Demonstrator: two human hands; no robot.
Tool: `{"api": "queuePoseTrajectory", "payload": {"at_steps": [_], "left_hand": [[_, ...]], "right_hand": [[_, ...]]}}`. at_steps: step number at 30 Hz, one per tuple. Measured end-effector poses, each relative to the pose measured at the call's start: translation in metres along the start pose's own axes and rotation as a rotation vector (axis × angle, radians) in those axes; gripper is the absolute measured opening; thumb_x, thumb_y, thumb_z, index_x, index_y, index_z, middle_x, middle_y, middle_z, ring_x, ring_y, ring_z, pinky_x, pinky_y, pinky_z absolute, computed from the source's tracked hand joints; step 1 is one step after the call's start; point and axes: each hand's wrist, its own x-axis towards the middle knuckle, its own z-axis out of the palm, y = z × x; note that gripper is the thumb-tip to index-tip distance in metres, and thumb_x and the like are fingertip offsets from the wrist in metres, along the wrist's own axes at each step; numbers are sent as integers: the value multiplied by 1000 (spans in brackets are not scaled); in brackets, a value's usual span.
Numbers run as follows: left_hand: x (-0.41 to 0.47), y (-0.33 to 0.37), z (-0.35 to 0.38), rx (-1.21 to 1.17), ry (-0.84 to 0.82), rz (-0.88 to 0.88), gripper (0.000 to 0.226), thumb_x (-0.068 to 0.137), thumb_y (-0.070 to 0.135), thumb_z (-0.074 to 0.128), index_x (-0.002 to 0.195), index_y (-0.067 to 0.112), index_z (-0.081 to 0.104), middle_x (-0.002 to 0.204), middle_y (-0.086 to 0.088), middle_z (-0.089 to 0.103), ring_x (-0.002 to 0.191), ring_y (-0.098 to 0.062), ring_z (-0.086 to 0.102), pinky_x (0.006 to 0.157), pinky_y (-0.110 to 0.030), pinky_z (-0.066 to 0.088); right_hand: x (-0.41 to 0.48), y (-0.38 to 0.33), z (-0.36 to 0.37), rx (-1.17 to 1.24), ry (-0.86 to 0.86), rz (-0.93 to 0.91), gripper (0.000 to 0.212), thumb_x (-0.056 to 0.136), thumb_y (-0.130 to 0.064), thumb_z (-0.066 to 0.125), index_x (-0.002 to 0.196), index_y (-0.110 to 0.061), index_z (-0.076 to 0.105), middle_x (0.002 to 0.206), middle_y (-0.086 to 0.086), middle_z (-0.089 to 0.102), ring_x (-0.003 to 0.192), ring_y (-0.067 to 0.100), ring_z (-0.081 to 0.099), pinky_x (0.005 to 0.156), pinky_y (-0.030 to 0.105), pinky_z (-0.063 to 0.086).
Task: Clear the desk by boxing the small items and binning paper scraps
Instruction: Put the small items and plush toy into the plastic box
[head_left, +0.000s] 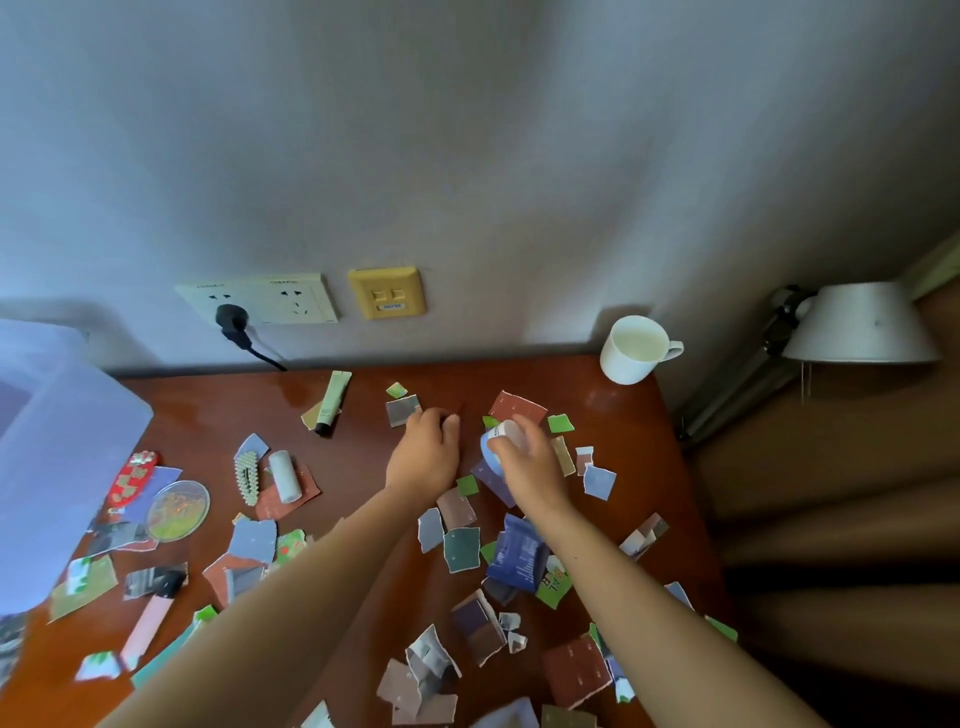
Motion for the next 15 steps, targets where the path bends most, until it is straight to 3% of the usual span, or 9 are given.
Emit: {"api": "queuePoseTrajectory", "payload": {"at_steps": [3,5,7,10,15], "left_hand": [[-20,6,-15,-285,-17,-133,39,103,31,29,79,14,55,79,-12,60,75,-30,57,67,-40,44],[-36,6,-28,-387,-5,-181,41,102,30,29,75,13,54,72,-13,58,65,-27,54,63,-36,42],[-55,5,-44,-487,14,-198,45,103,29,29,76,7,56,65,-11,56,52,-20,49,52,-28,39],[-80,-5,-68,-538,63,-187,47,104,33,31,75,4,55,57,-9,54,40,-14,44,39,-20,34],[-109,-35,-112,-552,193,-221,48,102,39,35,71,7,53,58,-9,55,44,-14,47,42,-21,36]], "right_hand": [[-25,-19,-1,216,-58,91,20,97,-30,47,115,-28,53,102,-2,58,89,13,60,67,25,53],[-40,-26,4,300,-69,154,12,97,-33,46,105,-27,53,92,0,61,76,13,64,63,26,53],[-54,-34,12,352,-70,203,19,95,-39,50,105,-24,55,86,3,62,76,18,67,70,32,55],[-78,-48,25,451,-135,252,33,93,-44,52,111,-16,56,80,9,61,66,19,63,59,28,49],[-111,-71,63,494,-243,199,39,93,-43,51,112,-11,58,81,12,59,52,16,58,46,23,41]]}}
